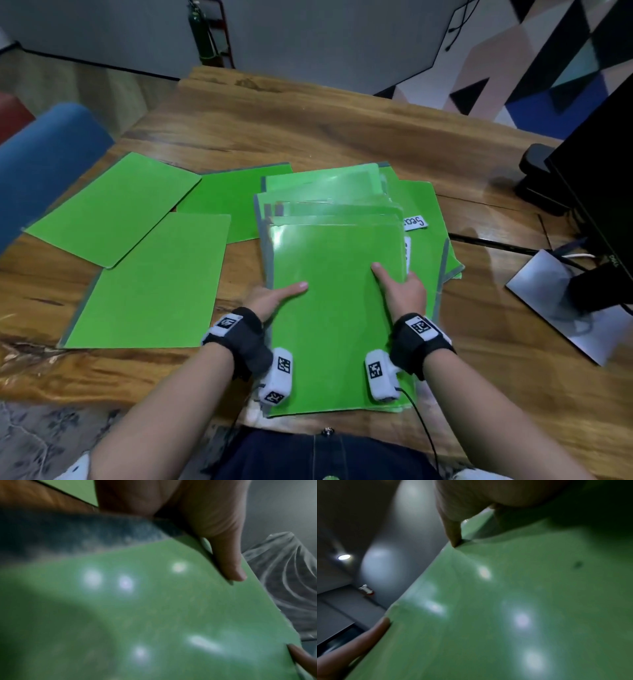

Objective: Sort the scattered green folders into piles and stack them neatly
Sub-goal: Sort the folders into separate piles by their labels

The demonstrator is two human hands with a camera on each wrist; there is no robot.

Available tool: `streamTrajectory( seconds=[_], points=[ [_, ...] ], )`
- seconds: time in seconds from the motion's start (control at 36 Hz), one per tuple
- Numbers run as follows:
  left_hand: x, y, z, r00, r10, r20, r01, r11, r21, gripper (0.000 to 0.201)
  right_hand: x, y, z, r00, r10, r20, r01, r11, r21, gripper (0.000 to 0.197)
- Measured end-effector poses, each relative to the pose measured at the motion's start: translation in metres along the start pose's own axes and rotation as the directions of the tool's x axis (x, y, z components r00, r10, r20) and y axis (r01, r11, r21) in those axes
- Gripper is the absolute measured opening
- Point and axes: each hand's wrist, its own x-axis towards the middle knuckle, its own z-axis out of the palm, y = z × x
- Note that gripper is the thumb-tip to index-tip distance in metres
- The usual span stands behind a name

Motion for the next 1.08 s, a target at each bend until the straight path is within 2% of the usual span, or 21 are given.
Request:
streamTrajectory(
  seconds=[0.08,0.14,0.19,0.25,0.28,0.33,0.39,0.44,0.53,0.64,0.72,0.83,0.97,1.08],
  points=[
    [0.006,-0.006,-0.012,0.986,0.031,-0.162,-0.038,0.998,-0.040,0.104,-0.001,-0.012,0.010,0.994,-0.031,0.104,0.033,0.999,-0.014,0.099],
    [0.006,-0.007,-0.022,0.963,0.087,-0.257,-0.099,0.994,-0.034,0.096,-0.002,-0.017,0.015,0.975,-0.049,0.217,0.069,0.994,-0.086,0.088],
    [0.006,-0.006,-0.034,0.940,0.136,-0.312,-0.149,0.989,-0.018,0.097,-0.003,-0.018,0.017,0.932,-0.073,0.354,0.163,0.959,-0.231,0.065],
    [0.007,-0.005,-0.047,0.925,0.147,-0.350,-0.154,0.988,0.007,0.098,0.003,-0.012,0.014,0.914,-0.075,0.399,0.259,0.864,-0.432,0.046],
    [0.008,-0.005,-0.054,0.919,0.137,-0.369,-0.145,0.989,0.007,0.098,0.009,-0.006,0.011,0.924,-0.078,0.373,0.278,0.807,-0.521,0.044],
    [0.010,-0.007,-0.064,0.905,0.122,-0.407,-0.132,0.991,0.005,0.099,0.022,0.004,-0.002,0.967,-0.073,0.246,0.219,0.736,-0.641,0.050],
    [0.011,-0.011,-0.071,0.892,0.115,-0.436,-0.125,0.992,0.007,0.100,0.031,0.011,-0.018,0.999,0.002,0.052,0.033,0.759,-0.651,0.064],
    [0.013,-0.016,-0.077,0.884,0.106,-0.455,-0.109,0.994,0.018,0.101,0.038,0.019,-0.031,0.988,0.138,-0.074,-0.155,0.797,-0.583,0.081],
    [0.015,-0.020,-0.082,0.879,0.094,-0.467,-0.082,0.996,0.046,0.104,0.046,0.027,-0.038,0.957,0.266,-0.113,-0.285,0.807,-0.517,0.092],
    [0.019,-0.024,-0.088,0.885,0.061,-0.461,-0.032,0.997,0.069,0.108,0.051,0.028,-0.043,0.930,0.364,-0.059,-0.356,0.845,-0.400,0.093],
    [0.023,-0.025,-0.091,0.894,0.051,-0.445,-0.010,0.995,0.095,0.110,0.053,0.023,-0.044,0.932,0.363,-0.010,-0.339,0.862,-0.377,0.082],
    [0.026,-0.022,-0.092,0.904,0.047,-0.426,0.009,0.992,0.129,0.106,0.050,0.002,-0.048,0.954,0.297,-0.032,-0.286,0.873,-0.394,0.063],
    [0.030,-0.022,-0.093,0.915,0.051,-0.399,0.023,0.984,0.177,0.100,0.041,-0.029,-0.057,0.989,0.129,-0.073,-0.149,0.839,-0.524,0.046],
    [0.028,-0.018,-0.095,0.931,0.020,-0.363,0.064,0.974,0.216,0.104,0.031,-0.046,-0.062,0.996,0.044,-0.082,-0.083,0.818,-0.569,0.043]
  ],
)
